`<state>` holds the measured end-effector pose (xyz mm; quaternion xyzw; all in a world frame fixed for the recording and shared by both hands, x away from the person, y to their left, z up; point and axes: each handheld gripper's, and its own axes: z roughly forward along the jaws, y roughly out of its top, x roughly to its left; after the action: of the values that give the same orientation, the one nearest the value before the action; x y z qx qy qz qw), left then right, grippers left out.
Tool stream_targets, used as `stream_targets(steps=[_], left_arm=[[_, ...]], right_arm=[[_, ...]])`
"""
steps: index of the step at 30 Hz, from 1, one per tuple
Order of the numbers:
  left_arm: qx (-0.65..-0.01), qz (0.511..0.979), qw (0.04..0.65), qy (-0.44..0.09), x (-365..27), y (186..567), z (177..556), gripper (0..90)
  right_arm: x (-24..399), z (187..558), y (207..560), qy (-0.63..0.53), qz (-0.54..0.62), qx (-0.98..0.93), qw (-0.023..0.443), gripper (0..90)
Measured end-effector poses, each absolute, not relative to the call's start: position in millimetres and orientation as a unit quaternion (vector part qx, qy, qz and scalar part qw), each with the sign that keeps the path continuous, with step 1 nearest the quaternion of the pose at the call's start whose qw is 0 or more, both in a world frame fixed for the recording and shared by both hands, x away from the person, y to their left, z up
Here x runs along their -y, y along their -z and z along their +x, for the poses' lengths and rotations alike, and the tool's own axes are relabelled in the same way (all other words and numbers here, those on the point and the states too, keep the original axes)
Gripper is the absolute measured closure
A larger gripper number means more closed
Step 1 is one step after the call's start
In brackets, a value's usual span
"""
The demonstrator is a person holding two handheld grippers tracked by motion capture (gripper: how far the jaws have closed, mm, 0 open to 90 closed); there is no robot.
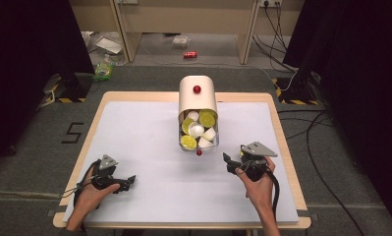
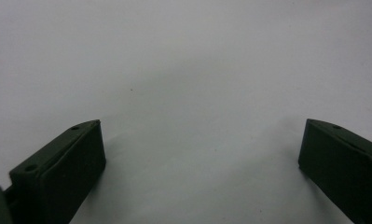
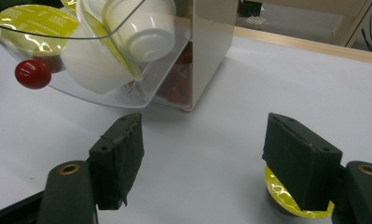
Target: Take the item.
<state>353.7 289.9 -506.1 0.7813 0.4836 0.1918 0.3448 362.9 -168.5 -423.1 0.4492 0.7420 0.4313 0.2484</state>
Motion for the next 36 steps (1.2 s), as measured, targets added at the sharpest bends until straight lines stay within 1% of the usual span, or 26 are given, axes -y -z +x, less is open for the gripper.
stream_targets(steps=[36], left_arm=[[-0.484, 0.782, 0.343, -0.193, -290, 506, 354, 0.0]], right_arm=[[150, 359, 416, -0.450, 0.426, -0.748, 0.237, 28.1]])
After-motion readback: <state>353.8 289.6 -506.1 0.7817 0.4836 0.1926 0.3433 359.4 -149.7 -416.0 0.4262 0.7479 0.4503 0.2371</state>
